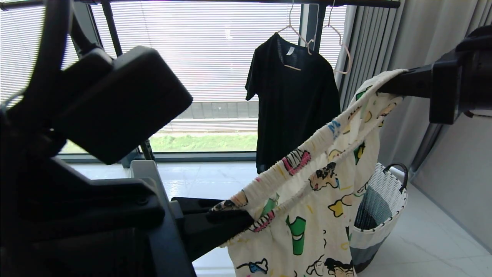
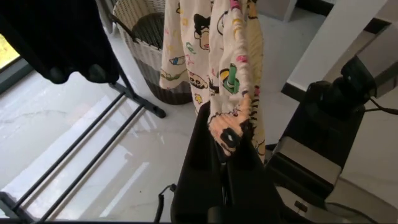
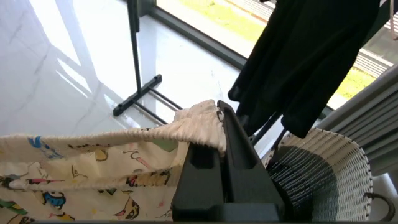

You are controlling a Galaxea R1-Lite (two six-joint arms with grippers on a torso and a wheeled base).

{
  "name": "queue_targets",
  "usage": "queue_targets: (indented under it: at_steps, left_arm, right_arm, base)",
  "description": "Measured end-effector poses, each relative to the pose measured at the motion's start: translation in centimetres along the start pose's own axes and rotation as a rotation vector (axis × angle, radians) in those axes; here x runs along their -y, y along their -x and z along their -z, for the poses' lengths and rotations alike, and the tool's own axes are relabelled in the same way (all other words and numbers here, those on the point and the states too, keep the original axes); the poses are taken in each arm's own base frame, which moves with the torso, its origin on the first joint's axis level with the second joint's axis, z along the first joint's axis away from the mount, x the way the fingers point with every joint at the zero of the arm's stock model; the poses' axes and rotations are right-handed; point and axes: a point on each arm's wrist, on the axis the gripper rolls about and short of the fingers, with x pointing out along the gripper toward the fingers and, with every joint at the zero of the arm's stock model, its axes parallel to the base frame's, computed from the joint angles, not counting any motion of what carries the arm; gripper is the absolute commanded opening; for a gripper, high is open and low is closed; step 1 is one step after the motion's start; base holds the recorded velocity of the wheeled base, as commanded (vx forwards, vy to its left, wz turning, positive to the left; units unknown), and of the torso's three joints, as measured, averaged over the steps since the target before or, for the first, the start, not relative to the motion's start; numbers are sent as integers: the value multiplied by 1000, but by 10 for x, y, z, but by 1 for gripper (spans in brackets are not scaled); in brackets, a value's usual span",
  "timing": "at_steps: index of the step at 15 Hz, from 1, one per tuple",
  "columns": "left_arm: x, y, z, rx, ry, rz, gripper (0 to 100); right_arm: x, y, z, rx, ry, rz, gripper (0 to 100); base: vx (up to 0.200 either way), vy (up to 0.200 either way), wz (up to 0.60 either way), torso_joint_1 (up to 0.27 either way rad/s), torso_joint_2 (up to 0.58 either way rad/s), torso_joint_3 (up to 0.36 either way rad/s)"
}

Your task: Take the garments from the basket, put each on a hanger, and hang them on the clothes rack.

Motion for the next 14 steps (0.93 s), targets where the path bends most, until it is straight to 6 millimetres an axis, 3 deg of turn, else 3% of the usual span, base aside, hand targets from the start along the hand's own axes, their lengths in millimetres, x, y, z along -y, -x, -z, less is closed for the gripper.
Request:
queue_targets:
  at_steps: [3,5,9,14]
  left_arm:
    - [2,6,2,8,-8,4,0]
    - [-9,5,-2,20,-5,-58,0]
    - [-50,1,-12,31,-15,-255,0]
    - [-58,-1,-17,61,-1,-288,0]
  right_arm:
    - [-1,-6,-2,-22,10,1,0]
    - [0,1,3,-72,20,-2,0]
    - [-8,28,16,-130,49,-66,0]
    - [-21,32,25,-145,87,-137,0]
  base:
    - [0,0,0,0,0,0]
    - [0,0,0,0,0,0]
    - [0,0,0,0,0,0]
    - [0,0,0,0,0,0]
